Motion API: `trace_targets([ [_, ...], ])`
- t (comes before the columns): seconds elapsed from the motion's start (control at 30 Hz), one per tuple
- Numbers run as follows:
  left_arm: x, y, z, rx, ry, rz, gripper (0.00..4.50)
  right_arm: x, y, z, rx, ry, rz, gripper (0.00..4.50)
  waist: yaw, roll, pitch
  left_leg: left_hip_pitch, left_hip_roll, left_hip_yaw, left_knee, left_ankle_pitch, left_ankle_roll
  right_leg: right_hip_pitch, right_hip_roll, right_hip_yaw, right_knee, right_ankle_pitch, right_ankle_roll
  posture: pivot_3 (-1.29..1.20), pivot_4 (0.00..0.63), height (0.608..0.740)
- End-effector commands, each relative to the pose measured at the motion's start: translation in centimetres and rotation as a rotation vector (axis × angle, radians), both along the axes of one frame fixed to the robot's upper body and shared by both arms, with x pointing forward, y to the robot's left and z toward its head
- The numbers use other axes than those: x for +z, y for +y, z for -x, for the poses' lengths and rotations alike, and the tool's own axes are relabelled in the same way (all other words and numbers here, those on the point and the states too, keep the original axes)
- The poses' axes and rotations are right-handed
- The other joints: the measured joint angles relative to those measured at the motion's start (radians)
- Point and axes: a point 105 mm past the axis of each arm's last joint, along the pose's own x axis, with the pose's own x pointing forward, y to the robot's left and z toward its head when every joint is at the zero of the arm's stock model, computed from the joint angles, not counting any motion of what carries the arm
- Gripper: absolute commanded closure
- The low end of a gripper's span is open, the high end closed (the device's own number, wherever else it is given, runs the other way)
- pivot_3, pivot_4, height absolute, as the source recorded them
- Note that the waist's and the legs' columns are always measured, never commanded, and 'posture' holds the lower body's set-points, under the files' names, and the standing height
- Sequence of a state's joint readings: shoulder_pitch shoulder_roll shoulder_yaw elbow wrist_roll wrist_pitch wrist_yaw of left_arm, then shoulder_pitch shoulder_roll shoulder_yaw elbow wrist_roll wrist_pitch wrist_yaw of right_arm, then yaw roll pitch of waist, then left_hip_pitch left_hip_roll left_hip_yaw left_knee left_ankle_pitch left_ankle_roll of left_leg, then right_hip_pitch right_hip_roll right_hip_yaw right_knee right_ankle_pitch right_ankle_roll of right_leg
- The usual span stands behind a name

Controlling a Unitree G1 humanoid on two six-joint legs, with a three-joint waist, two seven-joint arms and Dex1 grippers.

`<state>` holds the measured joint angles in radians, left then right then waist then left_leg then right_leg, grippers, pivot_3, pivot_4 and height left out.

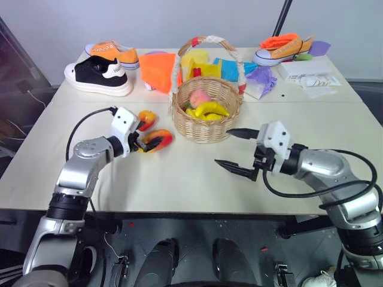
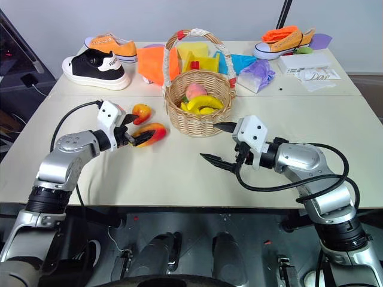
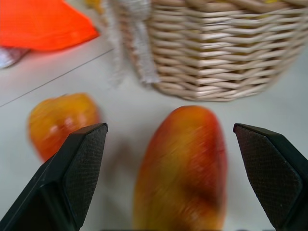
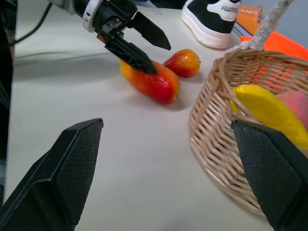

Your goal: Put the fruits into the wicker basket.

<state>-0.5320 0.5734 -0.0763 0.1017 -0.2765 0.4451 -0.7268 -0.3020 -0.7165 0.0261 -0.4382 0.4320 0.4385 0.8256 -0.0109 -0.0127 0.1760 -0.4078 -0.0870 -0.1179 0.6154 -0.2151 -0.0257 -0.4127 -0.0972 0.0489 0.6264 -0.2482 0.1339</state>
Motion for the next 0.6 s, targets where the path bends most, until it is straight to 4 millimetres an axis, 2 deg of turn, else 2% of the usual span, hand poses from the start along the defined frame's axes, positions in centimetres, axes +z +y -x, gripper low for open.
trace_targets([
  [0.03, -0.66, -0.42, 0.06, -0.046, 0.035, -0.081, 0.00, 1.10, 0.50, 0.02, 0.013, -0.063, -0.021, 0.05, -0.001, 0.000, 0.000, 0.000, 0.000, 0.000, 0.000, 0.000, 0.000, 0.000, 0.000, 0.000, 0.000, 0.000, 0.000, 0.00, 0.150, 0.740],
  [0.33, -0.94, -0.67, -0.01, -0.070, 0.040, -0.123, 0.00, 0.61, 0.33, -0.07, 0.005, -0.072, -0.018, 0.05, 0.000, 0.000, 0.000, 0.000, 0.000, 0.000, 0.000, 0.000, 0.000, 0.000, 0.000, 0.000, 0.000, 0.000, 0.000, 0.00, 0.150, 0.740],
  [0.6, -1.41, -0.16, -0.51, -0.015, 0.044, -0.125, 0.00, 0.34, 0.27, -0.24, 0.000, -0.076, -0.013, 0.05, 0.000, 0.000, 0.000, 0.000, 0.000, 0.000, 0.000, 0.000, 0.000, 0.000, 0.000, 0.000, 0.001, 0.000, 0.000, 0.00, 0.150, 0.740],
])
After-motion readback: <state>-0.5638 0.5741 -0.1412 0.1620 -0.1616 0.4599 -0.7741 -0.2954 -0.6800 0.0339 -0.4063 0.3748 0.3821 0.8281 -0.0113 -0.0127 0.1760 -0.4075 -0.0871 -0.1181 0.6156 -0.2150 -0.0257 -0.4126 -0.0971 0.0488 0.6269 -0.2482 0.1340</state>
